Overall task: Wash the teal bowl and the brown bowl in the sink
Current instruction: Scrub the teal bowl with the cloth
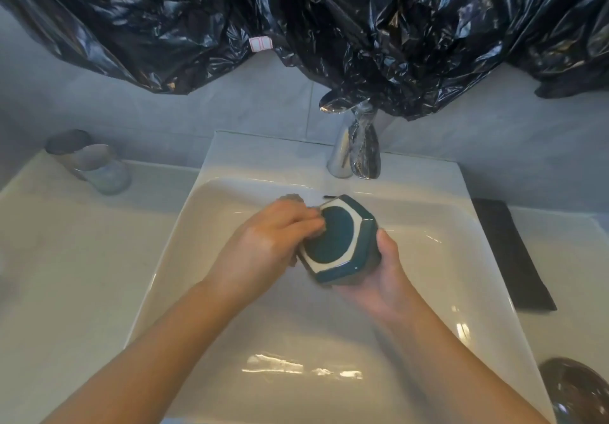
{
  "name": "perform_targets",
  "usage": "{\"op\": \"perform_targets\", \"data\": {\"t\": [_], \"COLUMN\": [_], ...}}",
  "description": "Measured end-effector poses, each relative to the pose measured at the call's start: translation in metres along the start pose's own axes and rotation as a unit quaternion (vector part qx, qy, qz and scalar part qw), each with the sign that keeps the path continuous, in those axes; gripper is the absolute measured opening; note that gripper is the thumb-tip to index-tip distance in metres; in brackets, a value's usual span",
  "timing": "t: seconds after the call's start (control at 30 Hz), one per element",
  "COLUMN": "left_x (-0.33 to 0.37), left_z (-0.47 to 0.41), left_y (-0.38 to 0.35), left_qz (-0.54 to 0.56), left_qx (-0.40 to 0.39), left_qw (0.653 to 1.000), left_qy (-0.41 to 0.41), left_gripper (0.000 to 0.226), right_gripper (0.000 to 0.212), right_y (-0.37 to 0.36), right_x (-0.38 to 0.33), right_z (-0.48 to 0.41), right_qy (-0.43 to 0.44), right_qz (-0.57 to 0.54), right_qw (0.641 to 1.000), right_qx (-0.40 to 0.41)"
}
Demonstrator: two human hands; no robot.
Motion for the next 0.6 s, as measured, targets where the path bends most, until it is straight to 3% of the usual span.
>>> {"op": "perform_targets", "data": {"t": [0.13, 0.27, 0.33, 0.43, 0.6], "left_x": [0.021, 0.033, 0.024, -0.01, -0.067], "left_z": [-0.01, 0.015, 0.034, 0.058, 0.091], "left_y": [0.014, 0.025, 0.046, 0.086, 0.127], "left_qz": [0.027, 0.064, 0.058, 0.019, -0.057], "left_qx": [0.069, -0.008, -0.023, 0.037, 0.092], "left_qw": [0.995, 0.997, 0.997, 0.99, 0.962], "left_qy": [0.07, 0.034, 0.048, 0.136, 0.25], "left_gripper": [0.031, 0.031, 0.031, 0.033, 0.026], "right_gripper": [0.086, 0.07, 0.079, 0.095, 0.076], "right_y": [-0.029, -0.041, -0.046, -0.052, -0.072], "right_x": [0.002, 0.003, 0.006, 0.015, 0.021], "right_z": [0.001, 0.01, 0.019, 0.031, 0.045], "right_qy": [-0.005, 0.017, 0.014, 0.009, 0.02], "right_qz": [0.016, -0.033, -0.058, -0.097, -0.119], "right_qw": [0.999, 0.995, 0.992, 0.985, 0.982], "right_qx": [0.048, 0.09, 0.113, 0.145, 0.146]}}
Point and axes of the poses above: each hand's wrist, its own z-axis away from the middle knuckle, its own y-axis out of the back of the hand, x = y × z, the point moved 3 cm from there along -z, towards the middle knuckle, and after that the axes turned 5 degrees about z, right-handed, at the moved point
